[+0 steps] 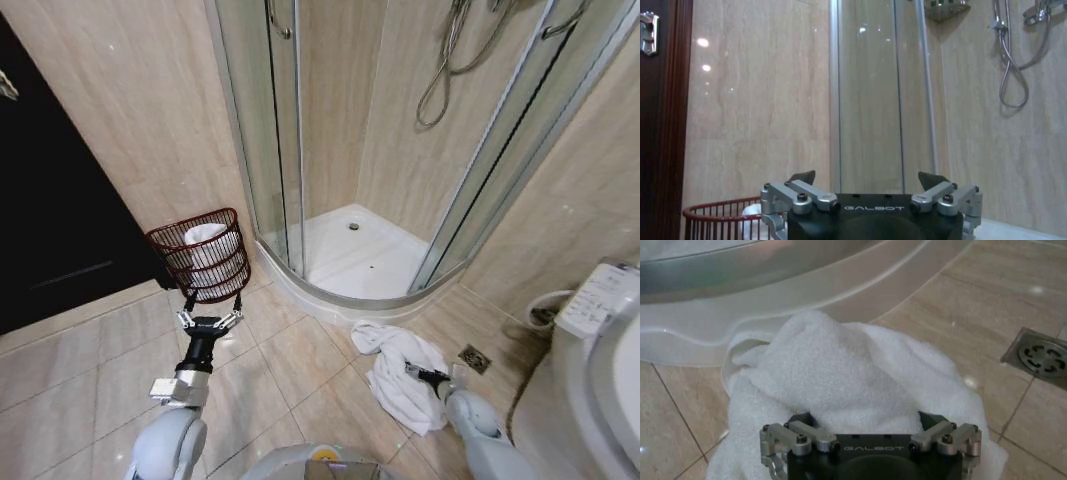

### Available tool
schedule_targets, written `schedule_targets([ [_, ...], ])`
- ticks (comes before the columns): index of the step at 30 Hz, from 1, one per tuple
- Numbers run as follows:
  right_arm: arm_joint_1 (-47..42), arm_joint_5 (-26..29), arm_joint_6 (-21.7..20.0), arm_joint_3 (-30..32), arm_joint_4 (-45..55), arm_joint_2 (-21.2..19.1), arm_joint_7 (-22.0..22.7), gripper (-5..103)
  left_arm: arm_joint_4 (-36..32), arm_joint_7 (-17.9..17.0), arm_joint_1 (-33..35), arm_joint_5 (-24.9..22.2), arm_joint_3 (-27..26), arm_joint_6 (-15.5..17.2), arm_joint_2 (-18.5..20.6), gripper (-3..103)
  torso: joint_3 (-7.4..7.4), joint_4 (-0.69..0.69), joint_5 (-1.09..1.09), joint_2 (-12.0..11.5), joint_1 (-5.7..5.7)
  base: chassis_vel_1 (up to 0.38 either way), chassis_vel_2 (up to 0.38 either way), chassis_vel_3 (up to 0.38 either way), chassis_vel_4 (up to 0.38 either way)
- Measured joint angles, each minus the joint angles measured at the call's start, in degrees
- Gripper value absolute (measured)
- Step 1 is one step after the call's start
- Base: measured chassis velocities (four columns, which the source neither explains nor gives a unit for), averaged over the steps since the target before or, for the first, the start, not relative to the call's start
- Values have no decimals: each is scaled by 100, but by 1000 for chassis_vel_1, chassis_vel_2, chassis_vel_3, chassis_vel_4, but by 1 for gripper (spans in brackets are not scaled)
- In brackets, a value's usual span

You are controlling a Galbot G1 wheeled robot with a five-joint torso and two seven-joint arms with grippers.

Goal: Discard the used towel into the hamper.

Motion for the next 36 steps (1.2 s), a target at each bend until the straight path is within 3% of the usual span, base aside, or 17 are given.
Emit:
schedule_targets([
  [5,10,-2,63,-6,-49,6,-34,93,3,-3,-8,10,4,0,-29,100,2,0,0,3,0,0,0,0,0],
  [10,-2,-2,119,-5,-54,-11,-52,74,8,-5,13,13,0,-10,-83,100,4,0,0,6,1,0,0,0,0],
  [13,-8,-2,133,-2,-55,-15,-52,70,8,-5,29,15,-2,-18,-96,100,5,1,0,7,1,0,0,0,0],
  [21,-54,-17,164,31,-73,-17,-84,47,-10,-7,70,18,-23,-37,-110,100,7,0,0,9,1,0,0,0,0],
  [23,-61,-19,167,40,-74,-17,-85,47,-23,-9,78,18,-32,-38,-104,100,7,1,0,10,2,0,0,0,0],
  [26,-93,-23,224,62,-64,-3,-89,32,-49,-11,99,17,-45,-44,-87,100,7,0,0,10,2,0,0,0,0],
  [29,-109,-24,266,71,-51,7,-89,28,-51,-11,98,18,-42,-45,-83,100,8,0,1,10,2,0,0,0,0],
  [36,-171,-75,1020,89,-11,30,69,11,-88,-11,45,20,27,-39,-92,100,9,0,3,10,2,0,0,0,0],
])
